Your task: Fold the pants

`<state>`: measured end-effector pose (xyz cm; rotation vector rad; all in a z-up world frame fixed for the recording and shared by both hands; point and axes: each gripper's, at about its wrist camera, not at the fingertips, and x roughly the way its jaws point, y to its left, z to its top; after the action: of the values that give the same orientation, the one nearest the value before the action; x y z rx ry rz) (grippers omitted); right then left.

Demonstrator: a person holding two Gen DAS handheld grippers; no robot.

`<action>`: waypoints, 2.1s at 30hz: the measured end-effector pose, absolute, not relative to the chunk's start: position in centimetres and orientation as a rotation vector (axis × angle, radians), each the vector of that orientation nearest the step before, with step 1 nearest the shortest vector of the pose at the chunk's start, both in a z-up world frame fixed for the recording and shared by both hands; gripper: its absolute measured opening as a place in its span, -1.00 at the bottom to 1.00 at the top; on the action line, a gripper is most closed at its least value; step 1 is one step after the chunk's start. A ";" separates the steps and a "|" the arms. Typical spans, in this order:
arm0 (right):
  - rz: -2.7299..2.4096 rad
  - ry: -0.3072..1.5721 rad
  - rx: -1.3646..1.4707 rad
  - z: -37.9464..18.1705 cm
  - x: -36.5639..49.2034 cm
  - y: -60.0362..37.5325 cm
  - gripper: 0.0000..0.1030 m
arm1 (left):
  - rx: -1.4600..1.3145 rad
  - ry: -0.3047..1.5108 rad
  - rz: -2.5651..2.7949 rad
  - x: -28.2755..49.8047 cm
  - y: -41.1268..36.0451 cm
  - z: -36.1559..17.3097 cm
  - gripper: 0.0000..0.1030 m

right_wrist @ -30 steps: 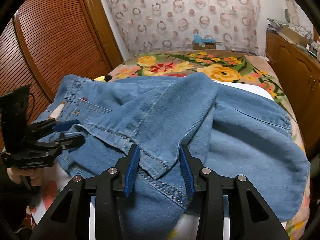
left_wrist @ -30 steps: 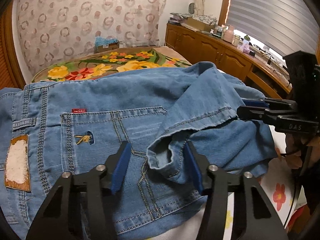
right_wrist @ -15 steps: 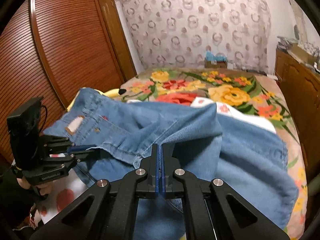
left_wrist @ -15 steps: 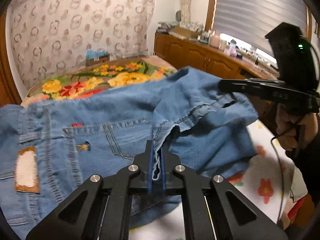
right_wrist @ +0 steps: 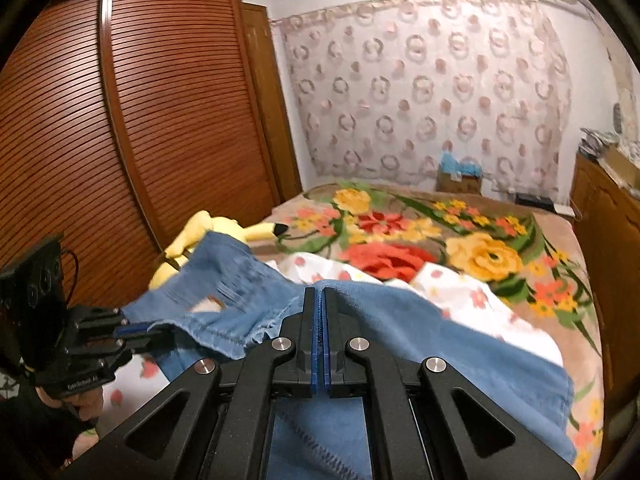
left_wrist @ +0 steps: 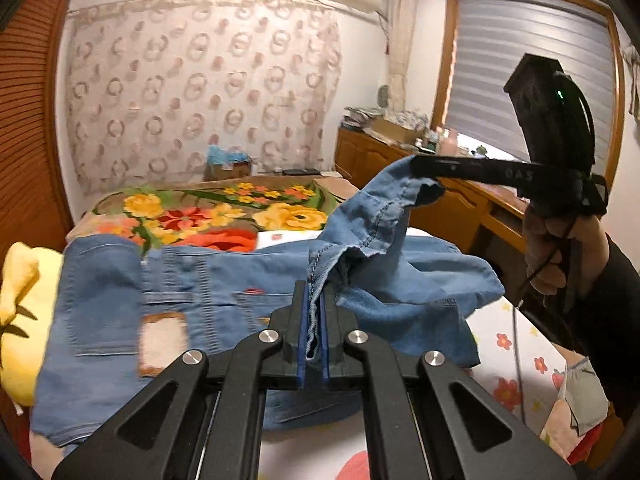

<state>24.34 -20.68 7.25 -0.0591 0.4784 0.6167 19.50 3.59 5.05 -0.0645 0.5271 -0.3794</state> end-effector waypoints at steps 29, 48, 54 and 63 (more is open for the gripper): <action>0.707 0.616 -0.242 4.9 38.2 -3.8 -0.74 | -0.166 0.651 -0.232 20.4 12.9 -1.7 -0.87; 0.477 0.522 -0.225 8.2 27.0 -18.3 -0.26 | -0.111 0.661 -0.237 22.2 10.0 -2.2 -0.09; 0.397 0.589 -0.185 5.3 25.4 -21.5 -0.15 | -0.084 0.723 -0.223 23.8 9.1 -3.7 -0.09; 0.399 0.762 -0.101 -2.3 27.9 -21.5 -0.14 | -0.026 0.760 -0.190 24.3 8.1 -5.0 -0.09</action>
<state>27.89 -21.46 -2.27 -0.1009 0.7624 0.3985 24.35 8.11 -4.96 -0.0259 0.7604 -0.1900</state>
